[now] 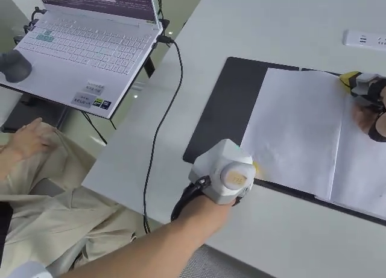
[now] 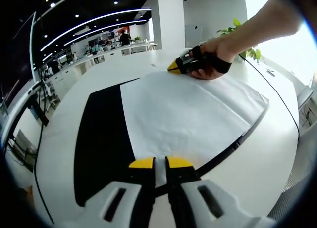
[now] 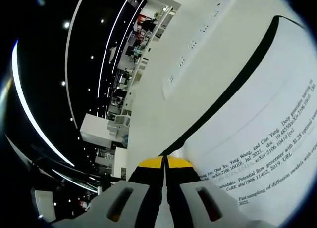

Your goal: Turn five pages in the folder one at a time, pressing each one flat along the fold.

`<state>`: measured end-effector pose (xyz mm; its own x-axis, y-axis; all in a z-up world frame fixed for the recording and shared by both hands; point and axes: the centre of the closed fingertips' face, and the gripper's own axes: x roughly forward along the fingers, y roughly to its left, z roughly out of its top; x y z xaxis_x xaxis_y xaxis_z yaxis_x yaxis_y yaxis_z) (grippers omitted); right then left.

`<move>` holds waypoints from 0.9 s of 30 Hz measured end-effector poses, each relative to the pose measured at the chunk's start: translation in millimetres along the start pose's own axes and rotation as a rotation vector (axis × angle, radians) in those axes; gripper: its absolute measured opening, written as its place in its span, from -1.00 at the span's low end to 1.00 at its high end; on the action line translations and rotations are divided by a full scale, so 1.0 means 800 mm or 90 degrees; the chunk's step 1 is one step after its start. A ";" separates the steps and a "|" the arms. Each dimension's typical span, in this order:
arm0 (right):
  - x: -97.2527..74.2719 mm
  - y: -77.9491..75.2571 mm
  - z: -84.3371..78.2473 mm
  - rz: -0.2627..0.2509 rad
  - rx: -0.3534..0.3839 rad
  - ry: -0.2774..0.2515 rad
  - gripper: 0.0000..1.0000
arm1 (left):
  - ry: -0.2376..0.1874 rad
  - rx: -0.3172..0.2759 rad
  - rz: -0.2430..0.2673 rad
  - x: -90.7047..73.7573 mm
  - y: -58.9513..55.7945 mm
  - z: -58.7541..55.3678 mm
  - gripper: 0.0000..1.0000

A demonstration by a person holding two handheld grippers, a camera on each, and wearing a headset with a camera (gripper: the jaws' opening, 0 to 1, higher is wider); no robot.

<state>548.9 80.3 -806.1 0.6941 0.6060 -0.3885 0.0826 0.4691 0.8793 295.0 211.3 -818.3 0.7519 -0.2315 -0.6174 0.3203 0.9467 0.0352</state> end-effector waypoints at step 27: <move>-0.086 -0.014 -0.090 0.066 0.036 0.129 -1.00 | 0.007 0.007 0.003 0.000 -0.001 0.000 -0.88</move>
<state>448.7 79.7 -809.1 0.5432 0.7688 -0.3375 0.0624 0.3640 0.9293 294.8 210.8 -818.1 0.7468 -0.2251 -0.6258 0.3232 0.9452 0.0457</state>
